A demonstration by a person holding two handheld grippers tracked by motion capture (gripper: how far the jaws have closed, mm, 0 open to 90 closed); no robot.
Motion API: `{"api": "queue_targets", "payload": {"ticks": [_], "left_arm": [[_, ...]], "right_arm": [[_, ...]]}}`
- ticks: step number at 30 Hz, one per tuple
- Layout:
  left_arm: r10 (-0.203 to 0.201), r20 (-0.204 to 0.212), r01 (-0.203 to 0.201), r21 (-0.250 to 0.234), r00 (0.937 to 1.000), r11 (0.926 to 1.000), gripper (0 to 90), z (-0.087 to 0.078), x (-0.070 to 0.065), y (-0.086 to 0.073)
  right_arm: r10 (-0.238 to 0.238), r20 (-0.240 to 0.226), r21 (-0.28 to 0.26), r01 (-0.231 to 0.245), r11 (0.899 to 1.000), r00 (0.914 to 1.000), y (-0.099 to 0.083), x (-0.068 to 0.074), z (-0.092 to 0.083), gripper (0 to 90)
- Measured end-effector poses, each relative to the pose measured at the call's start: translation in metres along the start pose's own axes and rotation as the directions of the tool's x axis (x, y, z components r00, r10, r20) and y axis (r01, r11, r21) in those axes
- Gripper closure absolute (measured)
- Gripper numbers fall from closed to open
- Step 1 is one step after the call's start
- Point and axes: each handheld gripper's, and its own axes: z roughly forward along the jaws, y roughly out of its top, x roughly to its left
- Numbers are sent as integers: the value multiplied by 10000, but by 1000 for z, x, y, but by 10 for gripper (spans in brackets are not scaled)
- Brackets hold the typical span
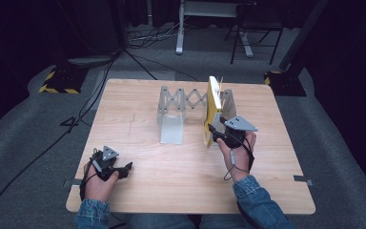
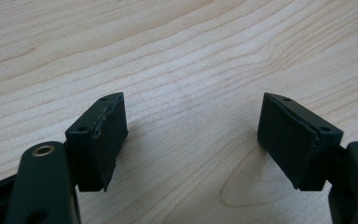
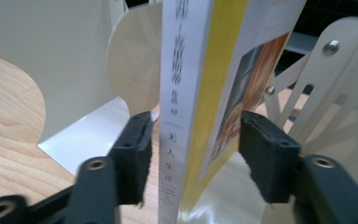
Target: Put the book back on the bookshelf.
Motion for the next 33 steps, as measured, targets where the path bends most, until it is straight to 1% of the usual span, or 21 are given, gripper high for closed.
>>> {"api": "queue_targets", "payload": {"ticks": [3, 6, 9, 11, 12, 13, 15, 17, 18, 20, 22, 25, 27, 29, 30, 33], "left_arm": [[-21, 67, 21, 25, 10000, 10000, 241, -1, 0, -1], [-54, 90, 54, 4, 9999, 10000, 237, -2, 0, -3], [-56, 89, 55, 14, 9999, 10000, 236, -5, 1, -5], [-17, 88, 17, 4, 10000, 10000, 236, -5, 2, -6], [-80, 94, 80, 5, 9999, 10000, 236, -6, 2, -6], [-48, 90, 48, 21, 9999, 10000, 236, -6, 2, -6], [-76, 94, 76, 25, 9999, 10000, 236, -6, 2, -7], [-57, 111, 57, 30, 9999, 10000, 235, -6, 3, -7], [-52, 111, 52, 36, 9999, 10000, 234, -6, 3, -7], [102, 95, -103, 45, 9999, 9999, 226, -6, 4, -6], [12, 145, -12, 20, 9999, 10000, 218, -5, 4, -6], [103, 126, -105, 112, 9999, 9999, 202, -4, 6, -4], [-13, 145, 12, 87, 9999, 10000, 192, -3, 5, -4], [17, 143, -18, 89, 9999, 10000, 185, -2, 6, -3], [107, 126, -108, 132, 9999, 9999, 181, -2, 7, -2], [56, 150, -58, 136, 9999, 9999, 170, 0, 7, -1]], "right_arm": [[-117, 51, -254, 119, 9996, 9999, 4, -2, -10, 356], [-78, -138, -465, 71, 9989, 9999, 8, -6, -20, 322], [19, -479, -610, -48, 9981, 9989, 10, -14, -33, 297], [-31, -599, -634, -7, 9980, 9982, 11, -18, -40, 281], [-101, -644, -568, 65, 9984, 9979, 12, -21, -44, 266], [-82, -729, -541, 42, 9985, 9973, 12, -24, -47, 263], [101, -999, -509, -153, 9986, 9949, 12, -31, -55, 250], [200, -1069, -440, -249, 9987, 9941, 11, -38, -62, 242], [187, -1060, -384, -229, 9990, 9942, 10, -42, -65, 235], [213, -1069, -292, -245, 9993, 9940, 7, -49, -72, 231], [230, -1037, -190, -251, 9995, 9943, 4, -57, -78, 227], [300, -1029, -20, -304, 9995, 9942, -3, -68, -87, 224], [327, -1015, 55, -323, 9995, 9943, -7, -75, -93, 221], [384, -1011, 187, -367, 9992, 9941, -12, -81, -98, 217], [423, -1001, 278, -397, 9988, 9941, -14, -84, -100, 216], [473, -952, 594, -417, 9974, 9943, -23, -93, -104, 209]]}}
